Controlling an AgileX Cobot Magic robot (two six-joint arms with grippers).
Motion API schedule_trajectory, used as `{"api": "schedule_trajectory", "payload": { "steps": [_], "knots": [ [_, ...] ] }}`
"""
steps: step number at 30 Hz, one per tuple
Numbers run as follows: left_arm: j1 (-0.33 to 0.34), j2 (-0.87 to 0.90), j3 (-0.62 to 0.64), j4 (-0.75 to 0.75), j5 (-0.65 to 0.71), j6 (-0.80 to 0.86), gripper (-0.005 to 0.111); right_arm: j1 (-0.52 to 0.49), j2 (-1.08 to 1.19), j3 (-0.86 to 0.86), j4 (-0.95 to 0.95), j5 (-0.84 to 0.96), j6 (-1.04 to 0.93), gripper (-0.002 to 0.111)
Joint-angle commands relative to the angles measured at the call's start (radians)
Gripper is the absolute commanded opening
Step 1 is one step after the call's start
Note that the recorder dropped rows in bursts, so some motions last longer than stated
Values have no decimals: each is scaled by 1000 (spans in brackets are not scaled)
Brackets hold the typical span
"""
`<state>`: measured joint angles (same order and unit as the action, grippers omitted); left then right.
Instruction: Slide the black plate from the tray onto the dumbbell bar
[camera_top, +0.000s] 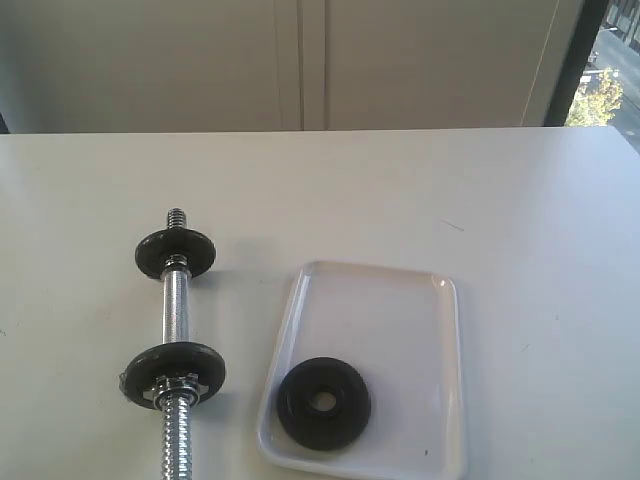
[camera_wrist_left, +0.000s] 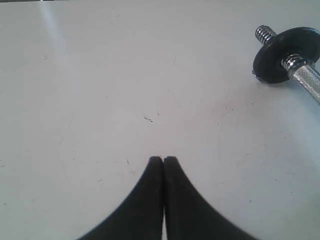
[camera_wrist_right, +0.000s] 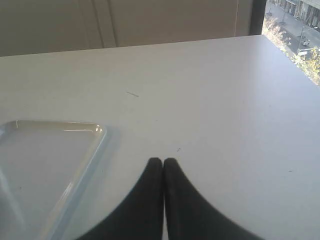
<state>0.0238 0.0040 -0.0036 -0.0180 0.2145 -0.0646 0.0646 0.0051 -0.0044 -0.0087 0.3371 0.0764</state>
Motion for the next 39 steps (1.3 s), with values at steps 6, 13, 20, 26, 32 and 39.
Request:
{"api": "schedule_trajectory", "payload": {
  "steps": [6, 13, 20, 26, 32, 39],
  "knots": [
    [3, -4, 4, -3, -3, -1, 0, 4, -5, 4, -7, -3, -13, 0],
    [3, -4, 4, -3, -3, -1, 0, 4, -5, 4, -7, -3, -13, 0],
    [3, -4, 4, -3, -3, 1, 0, 45, -5, 4, -9, -3, -13, 0],
    [3, -4, 4, -3, -35, 1, 0, 45, -5, 4, -9, -3, -13, 0],
    [3, -4, 4, -3, -316, -41, 0, 45, -5, 4, -7, -3, -13, 0],
    [3, -4, 4, -3, -765, -47, 0, 45, -5, 4, -7, -3, -13, 0]
  ]
}}
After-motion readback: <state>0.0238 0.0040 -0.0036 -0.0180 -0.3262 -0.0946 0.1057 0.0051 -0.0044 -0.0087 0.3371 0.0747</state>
